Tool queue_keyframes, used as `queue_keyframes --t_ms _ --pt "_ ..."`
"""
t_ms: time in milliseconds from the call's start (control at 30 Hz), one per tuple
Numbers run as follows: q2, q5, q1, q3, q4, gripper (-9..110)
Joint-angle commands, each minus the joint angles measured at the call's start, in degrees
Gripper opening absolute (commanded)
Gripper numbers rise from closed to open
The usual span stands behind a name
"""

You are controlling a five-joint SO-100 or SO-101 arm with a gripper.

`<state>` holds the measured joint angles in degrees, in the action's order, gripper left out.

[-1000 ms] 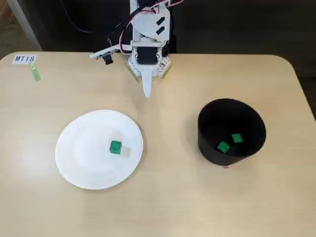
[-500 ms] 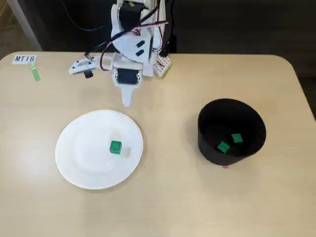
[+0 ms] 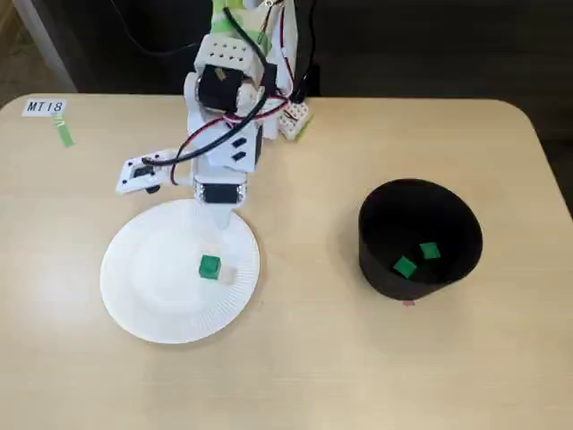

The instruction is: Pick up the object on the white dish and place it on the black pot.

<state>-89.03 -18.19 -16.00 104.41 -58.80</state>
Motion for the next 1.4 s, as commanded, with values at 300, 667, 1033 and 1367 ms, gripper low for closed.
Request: queue_keyframes --t_ms 300,667,1033,1367 --pt "6.6 -1.7 -1.9 -10.2 -4.0 16" --pt "12.7 -1.8 -2.7 -12.0 -3.9 23" --pt "19.6 -1.1 -3.2 -15.2 -2.5 4" --pt "15.5 -2.0 -2.6 -15.9 -4.2 0"
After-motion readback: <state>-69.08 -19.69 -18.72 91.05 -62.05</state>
